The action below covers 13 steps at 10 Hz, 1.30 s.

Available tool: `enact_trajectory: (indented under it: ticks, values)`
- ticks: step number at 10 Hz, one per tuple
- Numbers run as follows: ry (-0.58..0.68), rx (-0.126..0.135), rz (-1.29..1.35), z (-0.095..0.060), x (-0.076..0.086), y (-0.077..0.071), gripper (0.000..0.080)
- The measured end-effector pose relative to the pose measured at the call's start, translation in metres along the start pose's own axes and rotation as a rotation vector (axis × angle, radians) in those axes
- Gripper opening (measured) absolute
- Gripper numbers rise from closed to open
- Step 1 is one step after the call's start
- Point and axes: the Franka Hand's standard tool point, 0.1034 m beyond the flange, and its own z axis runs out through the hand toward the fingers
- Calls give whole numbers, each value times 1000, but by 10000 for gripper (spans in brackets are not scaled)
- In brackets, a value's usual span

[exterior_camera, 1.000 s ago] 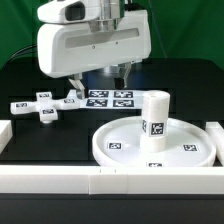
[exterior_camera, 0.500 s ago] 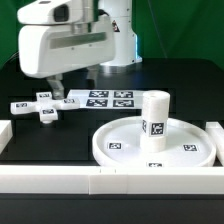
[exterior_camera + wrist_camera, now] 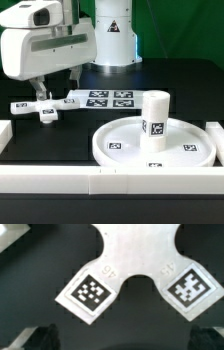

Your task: Assemble round table

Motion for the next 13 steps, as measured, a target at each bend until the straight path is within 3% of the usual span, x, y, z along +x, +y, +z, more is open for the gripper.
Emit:
enact_trajectory:
  ticks: [4,13]
  values:
    - [-14,5,-46,13,-44,-5,649]
    - [-16,15,-35,20,-42,-4,649]
